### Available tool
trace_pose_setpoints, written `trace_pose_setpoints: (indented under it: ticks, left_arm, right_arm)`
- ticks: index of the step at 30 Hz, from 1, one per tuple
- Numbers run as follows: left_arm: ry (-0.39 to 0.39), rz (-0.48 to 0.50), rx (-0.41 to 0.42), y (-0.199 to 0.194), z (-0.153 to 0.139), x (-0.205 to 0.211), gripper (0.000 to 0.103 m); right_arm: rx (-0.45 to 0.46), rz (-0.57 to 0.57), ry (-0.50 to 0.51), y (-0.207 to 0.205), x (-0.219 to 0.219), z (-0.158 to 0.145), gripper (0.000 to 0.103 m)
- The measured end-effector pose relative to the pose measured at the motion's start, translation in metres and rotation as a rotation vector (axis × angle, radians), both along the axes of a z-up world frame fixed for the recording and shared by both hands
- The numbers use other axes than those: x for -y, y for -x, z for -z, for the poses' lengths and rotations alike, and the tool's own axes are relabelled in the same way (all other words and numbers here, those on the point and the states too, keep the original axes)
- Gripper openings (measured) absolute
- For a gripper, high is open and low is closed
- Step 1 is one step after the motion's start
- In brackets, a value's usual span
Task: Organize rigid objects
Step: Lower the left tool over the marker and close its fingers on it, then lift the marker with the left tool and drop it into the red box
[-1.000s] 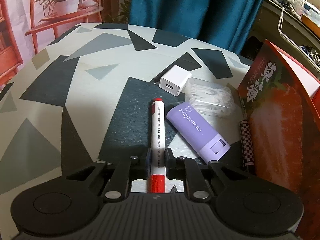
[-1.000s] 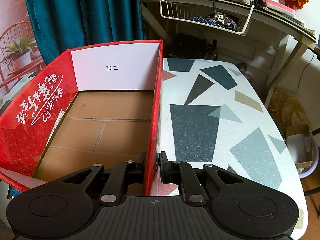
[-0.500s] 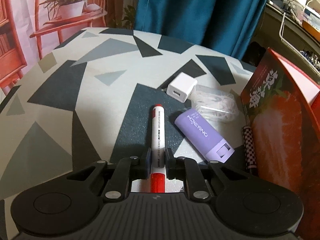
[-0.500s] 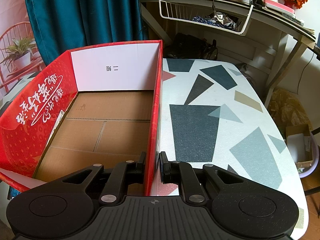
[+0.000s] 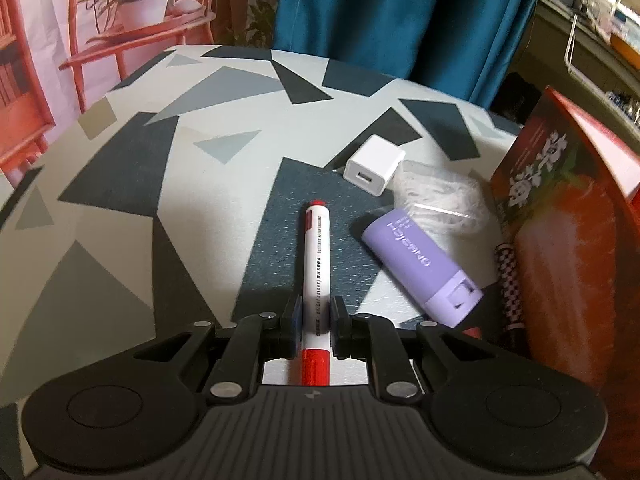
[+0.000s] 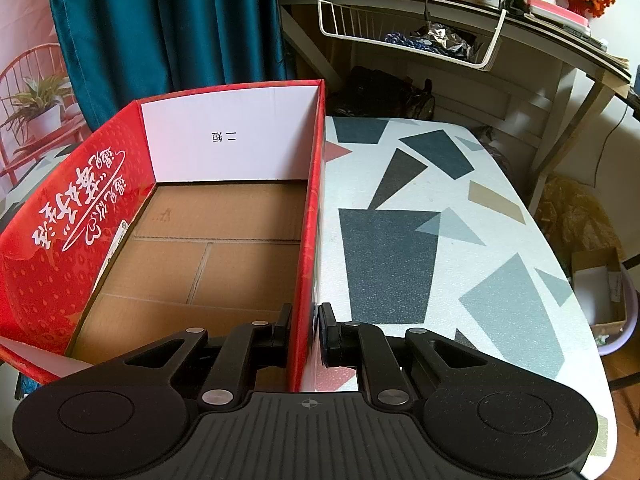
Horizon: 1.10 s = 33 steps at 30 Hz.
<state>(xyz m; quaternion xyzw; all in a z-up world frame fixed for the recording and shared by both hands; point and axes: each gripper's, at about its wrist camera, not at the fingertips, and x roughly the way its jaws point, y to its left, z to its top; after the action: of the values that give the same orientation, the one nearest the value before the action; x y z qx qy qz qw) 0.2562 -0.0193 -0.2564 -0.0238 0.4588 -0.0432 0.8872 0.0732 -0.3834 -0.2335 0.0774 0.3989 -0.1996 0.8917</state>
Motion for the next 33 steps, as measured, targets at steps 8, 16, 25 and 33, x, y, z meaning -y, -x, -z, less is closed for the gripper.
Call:
trace_pose_setpoints:
  ticks: [8, 16, 25, 33]
  left_arm:
    - [-0.112, 0.016, 0.065, -0.009, 0.003, 0.008, 0.017]
    - [-0.129, 0.031, 0.138, -0.004, 0.009, 0.010, 0.017]
    - [-0.055, 0.048, 0.173, 0.001, 0.001, 0.004, 0.016]
    - [0.016, 0.124, 0.201, 0.011, -0.032, 0.010, 0.016]
  right_arm:
    - [-0.001, 0.000, 0.000, 0.000, 0.000, 0.000, 0.012]
    - [0.000, 0.001, 0.000, 0.000, 0.000, 0.000, 0.012]
    - [0.001, 0.002, -0.004, -0.001, 0.000, 0.000, 0.012]
    - [0.000, 0.002, -0.003, -0.001, 0.000, 0.000, 0.012]
